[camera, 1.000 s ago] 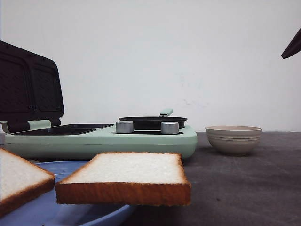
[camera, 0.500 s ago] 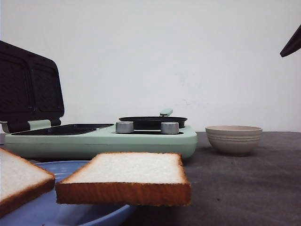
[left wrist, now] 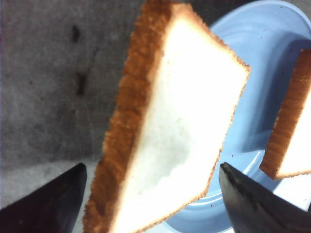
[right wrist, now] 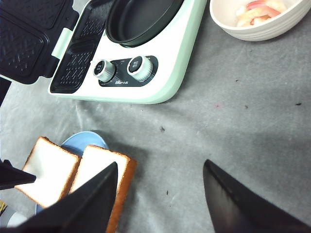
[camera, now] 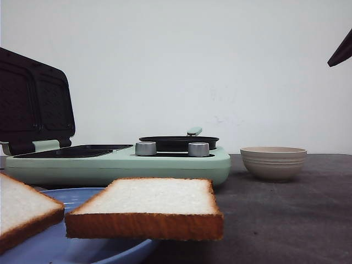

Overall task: Make breakfast with bread and shrimp
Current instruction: 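Move the left gripper to the bread slice nearest it and grasp it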

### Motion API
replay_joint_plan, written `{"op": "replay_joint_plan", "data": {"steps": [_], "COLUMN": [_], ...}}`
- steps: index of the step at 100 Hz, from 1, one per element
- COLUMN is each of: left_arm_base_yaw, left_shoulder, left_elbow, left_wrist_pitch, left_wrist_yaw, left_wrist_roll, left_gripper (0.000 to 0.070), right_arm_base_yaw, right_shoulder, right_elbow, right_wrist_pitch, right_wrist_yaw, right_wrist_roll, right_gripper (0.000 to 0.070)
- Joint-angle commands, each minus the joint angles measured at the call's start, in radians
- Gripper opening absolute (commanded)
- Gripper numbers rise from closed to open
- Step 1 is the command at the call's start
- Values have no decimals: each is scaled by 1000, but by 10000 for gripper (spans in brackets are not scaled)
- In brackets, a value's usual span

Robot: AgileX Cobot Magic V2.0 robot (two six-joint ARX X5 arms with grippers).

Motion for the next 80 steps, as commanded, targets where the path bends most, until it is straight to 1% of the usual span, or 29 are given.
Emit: {"op": "replay_joint_plan", "data": {"steps": [1,39,64,80], "left_arm_base_yaw": [-3,-3,-3,-3], "left_shoulder": [12,12,25,62], "left_elbow": [16,16,16,16], "left_wrist_pitch": [-1,40,32,17], "left_wrist_yaw": [2,2,-2,11], "left_wrist_roll": [15,24,37,51], "left_gripper": [482,482,482,482], "right_arm_base_yaw": [4,4,4,4], "right_shoulder": [4,4,4,4], "right_elbow": [17,17,17,17], "right_wrist_pitch": [5,5,5,5], "right_wrist_yaw": [-6,-14,-29,-30], "right_wrist_roll": [-7,-4,-4,-5], "right_gripper": [343,343,343,343]}}
